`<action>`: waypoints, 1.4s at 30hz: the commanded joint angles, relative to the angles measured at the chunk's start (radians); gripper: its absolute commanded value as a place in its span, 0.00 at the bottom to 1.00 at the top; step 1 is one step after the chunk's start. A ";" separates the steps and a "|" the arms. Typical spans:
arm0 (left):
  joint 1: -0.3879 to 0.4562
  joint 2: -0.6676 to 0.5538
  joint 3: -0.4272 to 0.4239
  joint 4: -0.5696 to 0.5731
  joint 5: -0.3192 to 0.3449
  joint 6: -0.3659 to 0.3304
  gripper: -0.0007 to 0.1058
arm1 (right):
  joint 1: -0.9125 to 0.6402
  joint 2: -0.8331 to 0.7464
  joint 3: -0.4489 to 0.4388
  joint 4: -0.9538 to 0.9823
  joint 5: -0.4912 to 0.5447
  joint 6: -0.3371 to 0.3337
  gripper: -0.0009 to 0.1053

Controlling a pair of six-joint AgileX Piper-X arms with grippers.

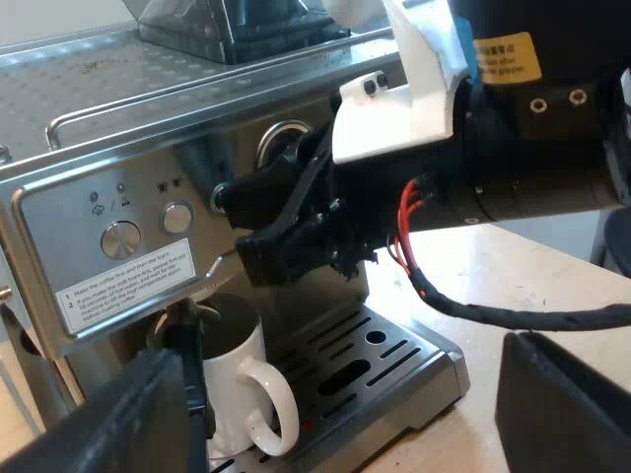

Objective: Place mug into machine

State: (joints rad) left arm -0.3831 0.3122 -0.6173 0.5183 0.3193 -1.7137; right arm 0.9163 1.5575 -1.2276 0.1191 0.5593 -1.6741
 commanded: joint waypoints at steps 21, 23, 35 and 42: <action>0.003 -0.001 -0.008 -0.015 0.000 -0.002 0.63 | -0.006 0.016 -0.002 -0.029 0.026 -0.006 0.01; 0.003 -0.001 -0.008 -0.015 0.000 -0.002 0.63 | 0.001 -0.006 -0.002 0.006 0.023 -0.006 0.01; 0.003 -0.001 -0.008 -0.015 0.000 -0.011 0.63 | 0.042 -0.164 -0.002 0.195 0.021 -0.006 0.01; 0.003 -0.001 -0.008 -0.015 0.000 -0.011 0.63 | 0.042 -0.222 -0.002 0.257 -0.071 -0.006 0.43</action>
State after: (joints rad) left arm -0.3831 0.3122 -0.6173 0.5173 0.3193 -1.7137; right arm 0.9588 1.3451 -1.2276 0.3624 0.5047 -1.6687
